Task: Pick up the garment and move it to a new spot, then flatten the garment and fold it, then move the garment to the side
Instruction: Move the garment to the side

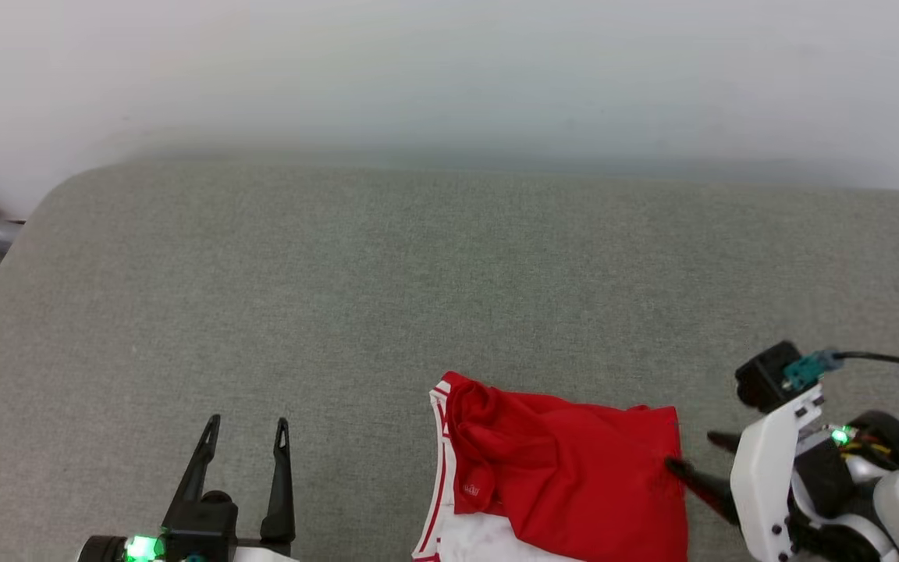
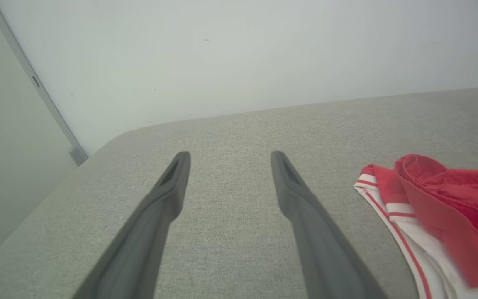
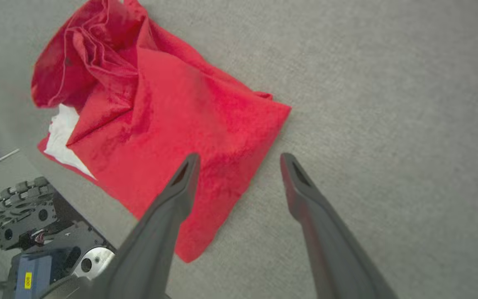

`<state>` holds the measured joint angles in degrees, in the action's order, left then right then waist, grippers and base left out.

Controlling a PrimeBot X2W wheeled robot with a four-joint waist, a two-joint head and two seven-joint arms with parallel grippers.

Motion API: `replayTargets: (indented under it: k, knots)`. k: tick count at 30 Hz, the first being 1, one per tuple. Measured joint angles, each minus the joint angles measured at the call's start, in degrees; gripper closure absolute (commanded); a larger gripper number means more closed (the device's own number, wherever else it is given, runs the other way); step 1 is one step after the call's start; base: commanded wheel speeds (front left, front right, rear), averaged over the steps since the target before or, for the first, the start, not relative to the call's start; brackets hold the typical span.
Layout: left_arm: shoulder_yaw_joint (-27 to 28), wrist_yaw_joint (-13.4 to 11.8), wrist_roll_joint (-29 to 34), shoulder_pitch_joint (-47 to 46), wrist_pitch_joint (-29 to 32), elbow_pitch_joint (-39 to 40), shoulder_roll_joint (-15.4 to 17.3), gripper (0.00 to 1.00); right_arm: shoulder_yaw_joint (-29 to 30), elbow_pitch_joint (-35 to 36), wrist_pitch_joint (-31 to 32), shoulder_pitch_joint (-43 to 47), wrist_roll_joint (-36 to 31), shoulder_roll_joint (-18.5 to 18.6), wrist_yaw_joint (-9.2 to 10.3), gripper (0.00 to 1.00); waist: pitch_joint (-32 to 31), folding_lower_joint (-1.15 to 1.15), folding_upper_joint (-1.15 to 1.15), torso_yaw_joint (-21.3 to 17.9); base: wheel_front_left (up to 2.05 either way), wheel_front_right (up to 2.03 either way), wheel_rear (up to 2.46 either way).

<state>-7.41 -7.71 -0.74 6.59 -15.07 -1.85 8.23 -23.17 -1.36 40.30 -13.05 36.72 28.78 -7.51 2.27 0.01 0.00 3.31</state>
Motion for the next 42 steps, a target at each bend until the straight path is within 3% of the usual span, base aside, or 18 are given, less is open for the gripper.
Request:
replayTargets:
  k: [10, 22, 24, 35, 42]
  knots:
    - [-0.71, 0.43, 0.02, -2.99, 0.0, 0.0, -0.42, 0.0, -6.19, -9.37, 1.21, -1.25, 3.47, -1.13, 0.0, 0.0, 4.58, 0.0, 0.0, 2.26, 0.0, 0.0, 0.0]
    - [-0.86, 0.46, 0.07, -4.53, 0.0, -0.33, -0.78, 0.0, -12.05, -16.38, -3.01, -3.5, 4.42, -0.58, 0.0, 0.0, 7.32, -0.02, 0.0, 3.65, 0.0, 0.0, 0.0]
    - [-0.83, 0.43, 0.07, -4.55, 0.0, -0.43, -0.84, 0.0, -12.87, -16.77, -4.46, -3.96, 4.88, -0.48, 0.0, 1.0, 7.28, -0.02, 0.0, 3.61, 0.0, 0.0, 0.0]
    - [-0.7, 0.32, 0.05, -4.27, 0.0, -0.64, -0.86, 0.0, -14.49, -16.33, -11.41, -5.57, 7.0, -0.73, -0.04, 1.0, 5.74, -0.01, 0.0, 2.87, 0.0, 0.0, 0.0]
    - [0.05, -0.12, -0.03, -3.31, 0.0, 0.15, -0.86, 0.0, -15.41, -12.9, -14.48, -7.9, 2.36, 3.28, -0.03, 1.0, 5.5, 0.0, 0.0, -0.44, 0.0, 0.0, 0.0]
